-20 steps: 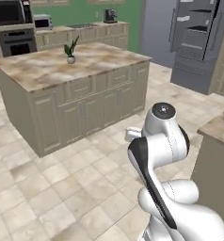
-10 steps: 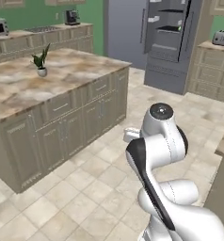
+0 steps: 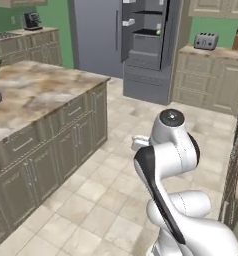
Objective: Take the cheese, fish, and corn from the fridge and place them on the plate on the dining counter to create an appetizer plate.
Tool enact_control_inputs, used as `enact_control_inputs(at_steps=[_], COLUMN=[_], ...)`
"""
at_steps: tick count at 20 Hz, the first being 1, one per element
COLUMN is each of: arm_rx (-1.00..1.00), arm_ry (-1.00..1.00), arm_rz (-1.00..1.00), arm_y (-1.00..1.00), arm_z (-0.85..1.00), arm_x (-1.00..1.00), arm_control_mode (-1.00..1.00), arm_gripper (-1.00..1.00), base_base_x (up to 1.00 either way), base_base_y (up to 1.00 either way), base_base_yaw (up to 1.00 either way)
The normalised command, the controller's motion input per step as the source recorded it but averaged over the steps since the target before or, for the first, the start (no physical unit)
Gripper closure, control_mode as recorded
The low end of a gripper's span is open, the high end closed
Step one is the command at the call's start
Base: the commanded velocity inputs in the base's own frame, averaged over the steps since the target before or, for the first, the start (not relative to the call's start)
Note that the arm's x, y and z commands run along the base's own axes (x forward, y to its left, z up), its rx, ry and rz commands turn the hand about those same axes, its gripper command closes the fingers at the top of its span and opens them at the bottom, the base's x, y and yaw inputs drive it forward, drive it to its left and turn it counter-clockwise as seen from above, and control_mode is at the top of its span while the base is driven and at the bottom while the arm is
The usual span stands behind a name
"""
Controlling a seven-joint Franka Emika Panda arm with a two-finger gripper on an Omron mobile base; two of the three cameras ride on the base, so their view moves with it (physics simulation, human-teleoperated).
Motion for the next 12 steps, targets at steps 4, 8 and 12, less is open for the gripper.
enact_control_inputs(at_steps=[4,8,12], arm_rx=[0.0,0.0,0.0], arm_ry=[0.0,0.0,0.0], arm_rz=[0.0,0.0,0.0], arm_y=[0.0,0.0,0.0], arm_z=[0.0,0.0,0.0], arm_x=[0.0,0.0,0.0], arm_control_mode=[1.0,1.0,1.0], arm_gripper=[-1.0,-1.0,-1.0], base_base_x=[1.0,1.0,1.0], base_base_y=[-0.25,0.09,0.33], base_base_yaw=[-0.31,-0.31,-0.16])
